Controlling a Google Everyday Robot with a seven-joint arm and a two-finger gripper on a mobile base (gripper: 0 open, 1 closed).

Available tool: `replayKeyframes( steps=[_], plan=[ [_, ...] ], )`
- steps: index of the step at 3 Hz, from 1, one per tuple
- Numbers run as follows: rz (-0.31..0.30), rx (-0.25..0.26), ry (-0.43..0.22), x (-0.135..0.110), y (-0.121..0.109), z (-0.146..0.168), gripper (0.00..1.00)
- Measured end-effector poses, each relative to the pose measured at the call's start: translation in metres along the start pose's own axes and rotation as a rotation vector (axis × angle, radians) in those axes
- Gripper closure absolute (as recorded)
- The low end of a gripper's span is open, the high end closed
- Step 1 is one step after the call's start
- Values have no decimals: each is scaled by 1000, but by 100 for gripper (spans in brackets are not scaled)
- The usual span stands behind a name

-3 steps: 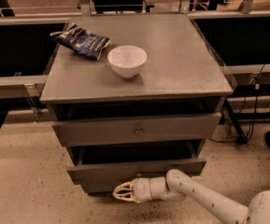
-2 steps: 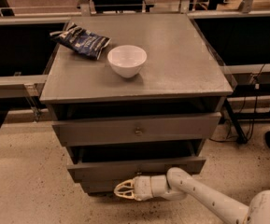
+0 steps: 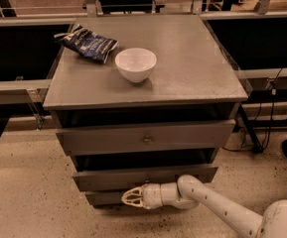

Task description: Close middle drawer

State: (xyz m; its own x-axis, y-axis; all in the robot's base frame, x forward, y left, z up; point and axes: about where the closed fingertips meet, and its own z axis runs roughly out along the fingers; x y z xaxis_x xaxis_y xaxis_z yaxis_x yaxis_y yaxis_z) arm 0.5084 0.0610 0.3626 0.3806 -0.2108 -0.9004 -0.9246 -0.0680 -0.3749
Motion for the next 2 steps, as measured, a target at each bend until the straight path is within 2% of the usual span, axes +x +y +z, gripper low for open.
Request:
replayKeyframes(
  steps=[2],
  plan=[
    [-12, 13, 13, 7, -21, -3, 100]
  ],
)
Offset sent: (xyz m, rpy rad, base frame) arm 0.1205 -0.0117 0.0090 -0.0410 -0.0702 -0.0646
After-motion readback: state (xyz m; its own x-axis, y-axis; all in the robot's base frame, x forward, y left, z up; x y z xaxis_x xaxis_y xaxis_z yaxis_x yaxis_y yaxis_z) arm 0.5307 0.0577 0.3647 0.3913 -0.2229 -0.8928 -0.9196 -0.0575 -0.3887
